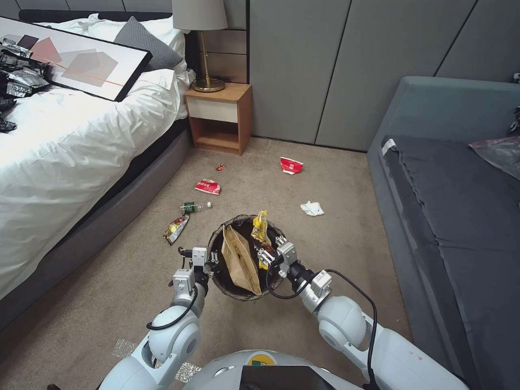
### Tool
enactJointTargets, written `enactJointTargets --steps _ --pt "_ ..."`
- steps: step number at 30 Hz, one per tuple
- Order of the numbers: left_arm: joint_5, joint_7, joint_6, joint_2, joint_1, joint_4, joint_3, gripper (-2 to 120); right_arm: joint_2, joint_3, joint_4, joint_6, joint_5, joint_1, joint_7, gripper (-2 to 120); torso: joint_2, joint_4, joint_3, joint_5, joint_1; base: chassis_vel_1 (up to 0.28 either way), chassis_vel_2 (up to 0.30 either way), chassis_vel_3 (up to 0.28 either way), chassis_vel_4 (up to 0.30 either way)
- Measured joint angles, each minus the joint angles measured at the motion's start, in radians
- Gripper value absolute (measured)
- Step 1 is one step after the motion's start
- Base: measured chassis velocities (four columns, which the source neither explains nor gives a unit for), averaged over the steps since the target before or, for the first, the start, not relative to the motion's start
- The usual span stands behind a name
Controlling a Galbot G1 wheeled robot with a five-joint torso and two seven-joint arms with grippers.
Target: Pick up the trash bin, then pick up the garbage from the floor and place it into the trash bin.
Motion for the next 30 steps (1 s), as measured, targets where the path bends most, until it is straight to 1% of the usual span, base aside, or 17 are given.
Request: enactJointTargets --steps 2,3,4,5,6,8,9,11,16,22,24,26,29,30 --pt "0.000 0.000 0.000 -0.001 -0.002 0.002 0.000 0 -0.001 -0.002 0.003 0.000 0.000 -0.002 0.000 62 0.000 0.0000 0.000 0.0000 0.000 0.000 0.000 0.000 0.000" --pt "-0.001 0.000 0.000 -0.001 -0.004 0.003 0.001 0 -0.001 -0.004 0.004 -0.001 -0.001 -0.003 0.000 68 0.000 0.0000 0.000 0.0000 0.000 0.000 0.000 0.000 0.000" --pt "-0.001 0.000 0.000 -0.001 -0.004 0.003 0.001 0 -0.001 -0.004 0.004 -0.001 -0.001 -0.003 0.000 68 0.000 0.0000 0.000 0.0000 0.000 0.000 0.000 0.000 0.000" --pt "-0.001 0.000 0.000 -0.002 -0.005 0.004 0.001 0 -0.001 -0.006 0.005 -0.001 -0.002 -0.004 0.000 73 0.000 0.0000 0.000 0.0000 0.000 0.000 0.000 0.000 0.000" --pt "-0.002 0.000 0.000 -0.002 -0.006 0.005 0.002 0 -0.001 -0.007 0.006 -0.001 -0.003 -0.005 0.000 76 0.000 0.0000 0.000 0.0000 0.000 0.000 0.000 0.000 0.000" --pt "-0.002 -0.001 0.000 -0.002 -0.007 0.006 0.002 0 -0.001 -0.010 0.011 -0.002 -0.006 -0.008 0.000 86 0.000 -0.0001 0.000 0.0000 0.000 0.000 0.000 0.000 0.000" --pt "-0.002 -0.001 0.000 -0.002 -0.007 0.006 0.002 0 -0.001 -0.010 0.011 -0.002 -0.006 -0.008 0.000 86 0.000 -0.0001 0.000 0.0000 0.000 0.000 0.000 0.000 0.000" --pt "-0.003 -0.001 0.000 -0.002 -0.007 0.007 0.001 0 0.000 -0.009 0.018 -0.002 -0.006 -0.011 0.001 96 0.000 0.0000 0.000 0.0000 0.000 0.000 0.000 0.000 0.000" --pt "-0.003 -0.001 -0.001 -0.002 -0.007 0.009 0.000 0 -0.002 0.006 0.051 -0.005 -0.005 -0.018 0.004 100 0.000 0.0000 0.000 0.0000 0.000 0.000 0.000 0.000 0.000" --pt "-0.003 -0.001 -0.001 -0.003 -0.008 0.010 0.001 0 -0.004 0.040 0.102 -0.008 0.010 -0.028 0.005 100 0.000 0.0000 0.000 0.0001 0.000 0.000 0.000 0.000 0.000" --pt "-0.003 -0.002 -0.001 -0.003 -0.009 0.012 0.001 0 -0.005 0.077 0.146 -0.012 0.028 -0.039 0.005 100 0.000 0.0000 0.000 0.0000 0.000 0.000 0.000 0.000 0.000" --pt "-0.003 -0.002 -0.001 -0.003 -0.009 0.013 0.001 0 -0.006 0.088 0.157 -0.012 0.034 -0.043 0.005 100 0.000 0.0000 0.000 0.0001 0.000 0.000 0.000 0.000 0.000" --pt "-0.003 -0.002 -0.001 -0.004 -0.009 0.013 0.004 0 -0.009 0.171 0.215 -0.013 0.071 -0.063 0.009 100 0.000 0.0000 0.000 0.0000 0.000 0.000 0.000 0.000 0.000" --pt "-0.003 -0.002 -0.001 -0.004 -0.009 0.013 0.004 0 -0.009 0.171 0.215 -0.013 0.071 -0.063 0.009 100 0.000 0.0000 0.000 0.0000 0.000 0.000 0.000 0.000 0.000"
